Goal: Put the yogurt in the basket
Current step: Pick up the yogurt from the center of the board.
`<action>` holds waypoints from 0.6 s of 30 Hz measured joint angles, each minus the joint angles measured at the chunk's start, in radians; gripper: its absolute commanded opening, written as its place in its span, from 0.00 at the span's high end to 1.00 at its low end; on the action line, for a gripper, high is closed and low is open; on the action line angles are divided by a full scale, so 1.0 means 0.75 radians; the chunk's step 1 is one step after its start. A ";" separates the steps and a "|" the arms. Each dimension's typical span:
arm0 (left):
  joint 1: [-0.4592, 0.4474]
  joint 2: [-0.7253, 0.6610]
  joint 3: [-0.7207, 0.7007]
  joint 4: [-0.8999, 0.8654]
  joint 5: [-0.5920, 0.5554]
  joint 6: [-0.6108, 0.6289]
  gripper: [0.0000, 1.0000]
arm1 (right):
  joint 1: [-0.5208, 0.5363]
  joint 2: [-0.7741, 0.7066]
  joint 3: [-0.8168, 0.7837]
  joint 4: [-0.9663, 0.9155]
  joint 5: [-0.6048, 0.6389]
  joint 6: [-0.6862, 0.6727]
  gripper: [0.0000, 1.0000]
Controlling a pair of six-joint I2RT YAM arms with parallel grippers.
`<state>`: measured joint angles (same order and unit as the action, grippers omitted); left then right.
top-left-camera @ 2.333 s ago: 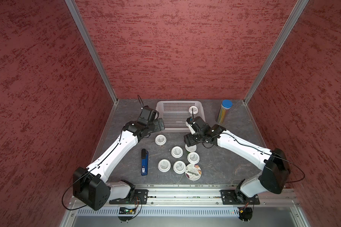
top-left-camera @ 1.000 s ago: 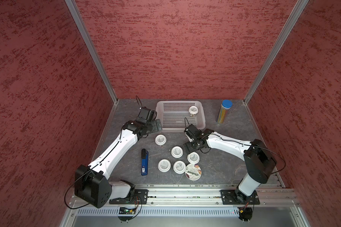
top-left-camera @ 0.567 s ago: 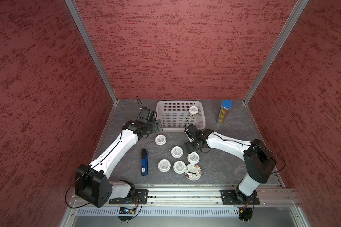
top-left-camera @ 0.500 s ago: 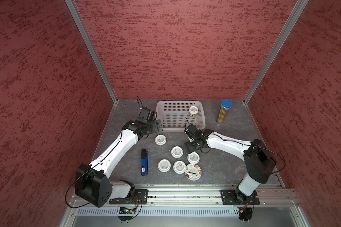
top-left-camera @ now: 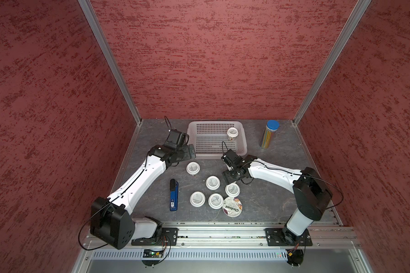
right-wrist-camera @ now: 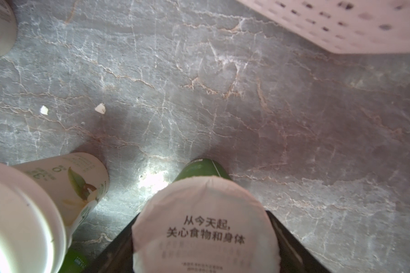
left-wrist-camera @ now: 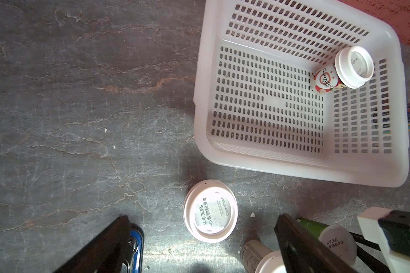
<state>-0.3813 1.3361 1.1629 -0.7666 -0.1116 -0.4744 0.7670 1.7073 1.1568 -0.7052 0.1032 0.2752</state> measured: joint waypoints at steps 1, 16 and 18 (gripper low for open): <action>0.000 0.000 0.000 0.000 0.001 0.000 0.00 | 0.000 0.000 0.003 -0.003 0.002 -0.002 0.25; 0.027 0.030 0.094 -0.030 0.036 -0.009 0.00 | -0.092 -0.116 0.258 -0.148 0.010 -0.050 0.25; 0.038 0.042 0.132 -0.027 0.045 -0.012 0.00 | -0.109 -0.121 0.328 -0.170 0.010 -0.064 0.24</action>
<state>-0.3527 1.3674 1.2621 -0.7872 -0.0776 -0.4831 0.6853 1.6169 1.4025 -0.8330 0.1108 0.2272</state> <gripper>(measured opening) 0.996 0.757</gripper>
